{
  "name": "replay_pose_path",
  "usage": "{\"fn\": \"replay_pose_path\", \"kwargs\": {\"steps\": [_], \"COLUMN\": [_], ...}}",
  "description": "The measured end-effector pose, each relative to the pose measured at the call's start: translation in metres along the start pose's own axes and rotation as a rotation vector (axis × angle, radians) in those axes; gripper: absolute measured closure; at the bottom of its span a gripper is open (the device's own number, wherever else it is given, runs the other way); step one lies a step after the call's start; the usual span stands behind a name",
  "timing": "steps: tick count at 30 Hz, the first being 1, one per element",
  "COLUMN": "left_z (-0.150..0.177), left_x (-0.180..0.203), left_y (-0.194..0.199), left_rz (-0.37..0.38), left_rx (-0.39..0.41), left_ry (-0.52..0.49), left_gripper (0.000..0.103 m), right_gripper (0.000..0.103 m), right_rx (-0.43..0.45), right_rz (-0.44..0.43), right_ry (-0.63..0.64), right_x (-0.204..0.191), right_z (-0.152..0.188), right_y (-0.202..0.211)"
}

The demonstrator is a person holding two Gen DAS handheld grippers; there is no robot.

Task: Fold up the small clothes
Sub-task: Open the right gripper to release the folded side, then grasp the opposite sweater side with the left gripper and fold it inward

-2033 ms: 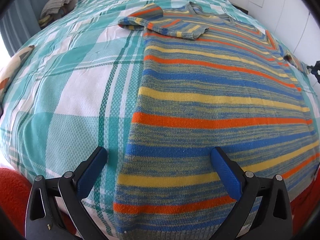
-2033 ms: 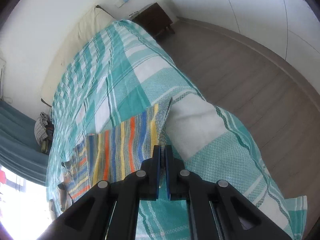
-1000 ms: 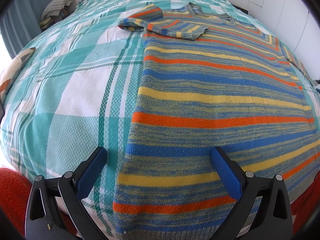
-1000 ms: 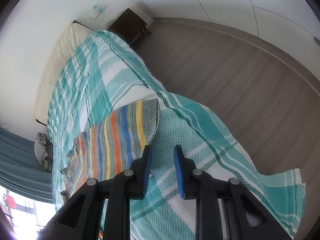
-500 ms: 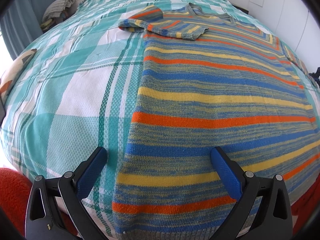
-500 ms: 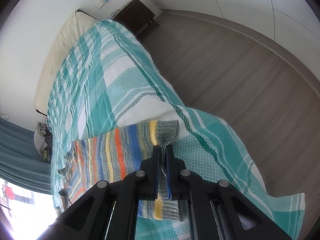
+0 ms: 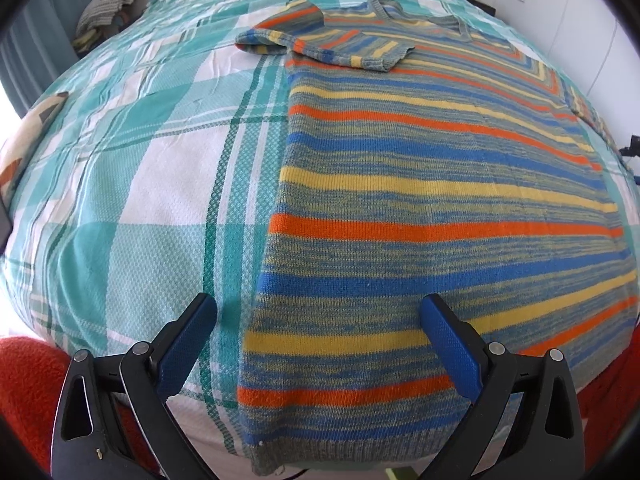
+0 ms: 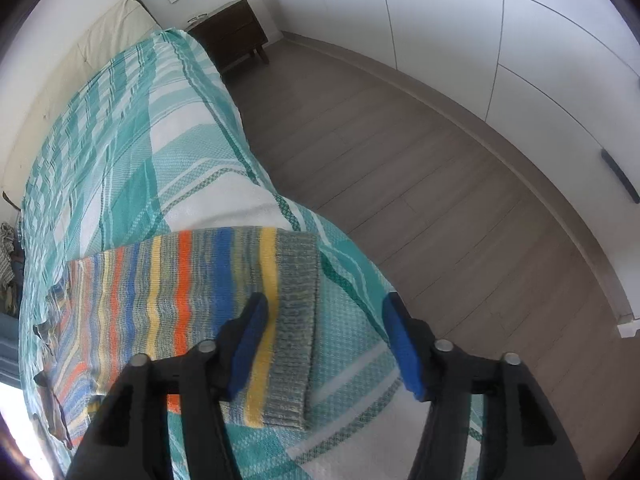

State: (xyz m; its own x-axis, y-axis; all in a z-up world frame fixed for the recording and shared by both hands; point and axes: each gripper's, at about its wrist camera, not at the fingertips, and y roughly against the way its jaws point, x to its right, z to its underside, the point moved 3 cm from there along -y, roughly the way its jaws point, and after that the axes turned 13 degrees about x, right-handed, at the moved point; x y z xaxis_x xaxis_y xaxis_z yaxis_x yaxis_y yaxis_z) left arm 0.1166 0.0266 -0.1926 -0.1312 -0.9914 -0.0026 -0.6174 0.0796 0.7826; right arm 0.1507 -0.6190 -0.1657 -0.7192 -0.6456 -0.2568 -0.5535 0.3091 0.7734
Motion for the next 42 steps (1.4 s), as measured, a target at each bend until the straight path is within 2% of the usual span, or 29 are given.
{"fn": "replay_pose_path", "kwargs": {"steps": [1, 4, 8, 10, 12, 15, 18, 20, 22, 23, 25, 26, 28, 31, 34, 36, 38, 42], "left_z": [-0.003, -0.026, -0.106, -0.148, -0.18, -0.196, -0.182, -0.17, -0.162, -0.161, -0.166, -0.17, -0.18, -0.2, -0.206, -0.202, -0.195, -0.176], "left_x": [-0.002, -0.007, -0.004, 0.008, 0.026, 0.047, 0.063, 0.067, 0.062, 0.058, 0.043, 0.034, 0.01, -0.058, -0.149, -0.194, -0.22, -0.235], "left_y": [0.011, 0.061, 0.121, 0.124, 0.095, 0.009, -0.07, -0.105, -0.124, -0.126, -0.125, -0.123, -0.11, -0.08, -0.068, -0.076, -0.086, -0.095], "left_rz": [0.017, 0.102, 0.284, 0.361, 0.407, 0.343, 0.271, 0.214, 0.194, 0.215, 0.225, 0.224, 0.234, 0.164, -0.02, -0.143, -0.225, -0.264], "left_rx": [-0.001, 0.067, 0.256, 0.325, 0.336, 0.24, 0.113, 0.054, 0.019, 0.017, 0.028, 0.016, 0.041, 0.152, 0.199, 0.18, 0.151, 0.125], "left_ry": [0.013, 0.051, 0.085, 0.033, -0.049, -0.129, -0.269, -0.341, -0.346, -0.313, -0.223, -0.179, -0.066, 0.15, 0.38, 0.432, 0.434, 0.44], "left_gripper": [0.002, 0.002, 0.001, 0.001, 0.001, 0.001, 0.002, 0.003, 0.01, 0.018, 0.061, 0.098, 0.098, 0.098, 0.098, 0.098, 0.099, 0.099], "right_gripper": [0.036, 0.036, 0.035, 0.034, 0.034, 0.034, 0.034, 0.034, 0.034, 0.034, 0.034, 0.034, 0.034, 0.034, 0.034, 0.034, 0.034, 0.034], "right_rx": [0.03, 0.107, 0.13, 0.11, 0.086, 0.057, 0.02, -0.029, -0.049, -0.042, -0.036, -0.033, -0.03, -0.014, 0.003, -0.01, -0.029, -0.043], "right_rz": [0.007, -0.014, -0.164, -0.271, -0.365, -0.465, -0.509, -0.522, -0.532, -0.524, -0.518, -0.512, -0.505, -0.509, -0.515, -0.524, -0.528, -0.526], "right_ry": [-0.007, 0.075, 0.232, 0.308, 0.367, 0.435, 0.474, 0.499, 0.542, 0.562, 0.59, 0.596, 0.595, 0.592, 0.611, 0.615, 0.617, 0.656], "right_x": [0.007, 0.009, -0.026, -0.054, -0.083, -0.123, -0.145, -0.152, -0.155, -0.155, -0.157, -0.157, -0.158, -0.157, -0.158, -0.161, -0.164, -0.169], "right_z": [-0.001, 0.003, 0.039, 0.07, 0.108, 0.163, 0.209, 0.232, 0.244, 0.247, 0.251, 0.251, 0.251, 0.25, 0.251, 0.254, 0.257, 0.267], "right_y": [0.015, 0.067, 0.13, 0.151, 0.167, 0.178, 0.176, 0.172, 0.171, 0.171, 0.169, 0.167, 0.163, 0.165, 0.167, 0.164, 0.16, 0.157]}}
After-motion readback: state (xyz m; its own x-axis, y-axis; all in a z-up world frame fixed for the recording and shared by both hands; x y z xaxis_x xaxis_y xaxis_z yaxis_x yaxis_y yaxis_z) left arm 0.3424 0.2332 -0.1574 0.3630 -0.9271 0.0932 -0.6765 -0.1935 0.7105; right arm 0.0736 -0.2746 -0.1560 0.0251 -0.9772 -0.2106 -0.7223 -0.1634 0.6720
